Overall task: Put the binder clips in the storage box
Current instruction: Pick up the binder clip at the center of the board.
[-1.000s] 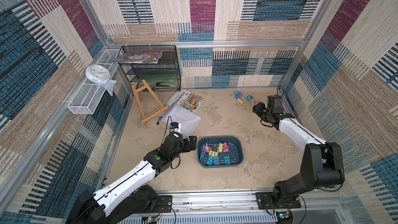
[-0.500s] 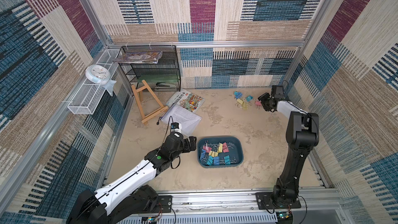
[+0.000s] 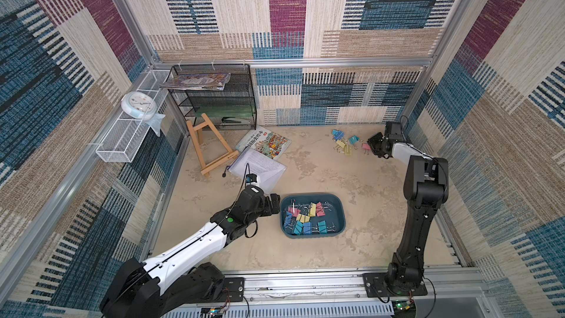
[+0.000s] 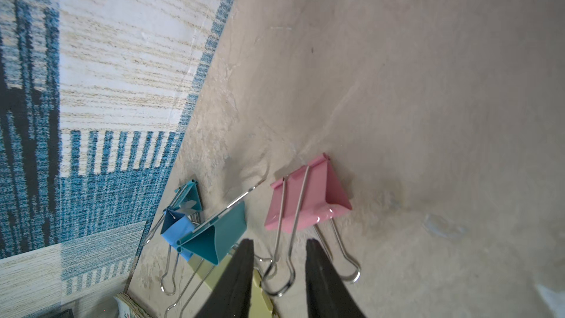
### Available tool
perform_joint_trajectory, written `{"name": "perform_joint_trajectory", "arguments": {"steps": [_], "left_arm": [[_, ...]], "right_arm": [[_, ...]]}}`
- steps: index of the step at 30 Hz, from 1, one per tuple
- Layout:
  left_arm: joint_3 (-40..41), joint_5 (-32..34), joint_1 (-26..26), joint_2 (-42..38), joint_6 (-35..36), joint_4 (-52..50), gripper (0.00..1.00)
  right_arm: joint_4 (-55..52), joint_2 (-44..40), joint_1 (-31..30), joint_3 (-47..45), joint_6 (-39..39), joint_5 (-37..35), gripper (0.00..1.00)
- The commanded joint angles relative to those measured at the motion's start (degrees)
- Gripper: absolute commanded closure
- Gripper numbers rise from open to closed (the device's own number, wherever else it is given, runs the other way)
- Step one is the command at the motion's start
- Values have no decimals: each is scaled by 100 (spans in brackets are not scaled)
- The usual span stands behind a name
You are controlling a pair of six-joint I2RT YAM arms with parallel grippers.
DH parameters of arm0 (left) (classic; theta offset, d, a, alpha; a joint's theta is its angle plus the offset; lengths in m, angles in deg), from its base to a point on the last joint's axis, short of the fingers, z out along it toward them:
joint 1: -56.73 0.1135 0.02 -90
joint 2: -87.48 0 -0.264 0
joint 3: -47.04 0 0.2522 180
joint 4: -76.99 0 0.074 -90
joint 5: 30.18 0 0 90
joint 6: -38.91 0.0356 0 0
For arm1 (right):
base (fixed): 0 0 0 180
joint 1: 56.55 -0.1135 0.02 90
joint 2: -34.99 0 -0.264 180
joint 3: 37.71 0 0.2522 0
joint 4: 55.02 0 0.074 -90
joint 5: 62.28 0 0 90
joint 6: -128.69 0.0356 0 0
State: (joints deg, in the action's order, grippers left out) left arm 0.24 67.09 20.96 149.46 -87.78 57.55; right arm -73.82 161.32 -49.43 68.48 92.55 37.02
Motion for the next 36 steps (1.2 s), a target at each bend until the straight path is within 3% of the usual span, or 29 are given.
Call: {"name": "perform_joint_trajectory", "arguments": {"steps": [1,10,15,22,28,36], "left_arm": [[-80,20,0,15,67,102,2],[-71,5,0,-10,40,86,2],[-63,-33,0,-103,31,32,2],[27,120,0,-355,85,-102,2],[126,218,-1,-532,146,-173,1],[122,230,11,-579,190,-202,1]], "right_arm": [[157,13,26,-5,-12,41,74],[97,-221,44,-143,-237,38,100],[193,-943,45,-800,-552,1,100],[497,-3114,36,-2691,-874,503,100],[9,-5101,-95,-3788,-1396,1197,100],[-1490,-6915,-1114,-4320,-1820,1136,100]]}}
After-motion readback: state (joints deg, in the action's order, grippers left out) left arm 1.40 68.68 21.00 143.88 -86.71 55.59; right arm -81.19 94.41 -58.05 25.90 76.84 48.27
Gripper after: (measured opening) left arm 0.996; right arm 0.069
